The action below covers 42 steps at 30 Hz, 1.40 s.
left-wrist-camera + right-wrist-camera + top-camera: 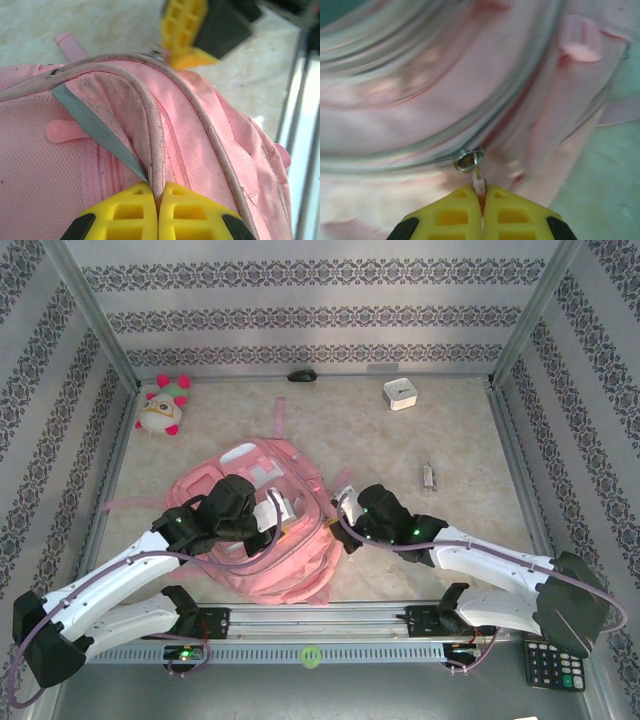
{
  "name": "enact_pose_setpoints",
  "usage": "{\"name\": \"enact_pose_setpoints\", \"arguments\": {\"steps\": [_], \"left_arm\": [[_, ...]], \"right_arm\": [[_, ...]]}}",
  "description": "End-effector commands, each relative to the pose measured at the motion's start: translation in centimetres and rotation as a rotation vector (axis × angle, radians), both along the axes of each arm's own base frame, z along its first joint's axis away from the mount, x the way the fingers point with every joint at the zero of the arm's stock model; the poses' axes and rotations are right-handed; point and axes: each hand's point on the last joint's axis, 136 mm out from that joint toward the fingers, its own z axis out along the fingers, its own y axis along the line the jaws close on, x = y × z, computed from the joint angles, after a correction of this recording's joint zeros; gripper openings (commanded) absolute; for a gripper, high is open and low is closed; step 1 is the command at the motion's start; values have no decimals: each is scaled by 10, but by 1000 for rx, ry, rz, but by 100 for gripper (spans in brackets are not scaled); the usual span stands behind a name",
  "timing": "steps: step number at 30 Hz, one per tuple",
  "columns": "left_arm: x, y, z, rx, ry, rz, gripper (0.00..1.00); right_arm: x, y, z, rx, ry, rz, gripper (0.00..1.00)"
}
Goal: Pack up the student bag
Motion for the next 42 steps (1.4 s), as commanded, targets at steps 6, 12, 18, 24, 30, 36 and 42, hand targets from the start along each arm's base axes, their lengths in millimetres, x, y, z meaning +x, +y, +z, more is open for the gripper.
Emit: {"name": "enact_pose_setpoints", "arguments": {"steps": [6, 12, 18, 24, 30, 36, 42], "left_arm": [[-77, -14, 40, -181, 39, -422, 0], [-101, -15, 49, -217, 50, -580, 0], [-119, -17, 49, -204, 38, -681, 0], [-89, -16, 27, -92, -65, -569, 0], [-59, -27, 31, -131, -215, -514, 0], [-45, -16, 28, -147, -253, -525, 0], [-31, -14, 28, -126, -307, -487, 0]], "right_arm": [[81, -21, 13, 52, -12, -204, 0], [136, -10, 12, 73, 2, -239, 0], [205, -15, 6, 109, 25, -364, 0], [225, -30, 15, 111, -4, -433, 0], [169, -65, 13, 58, -13, -433, 0], [103, -90, 19, 40, -9, -374, 36], [15, -33, 38, 223, 137, -167, 56]]}}
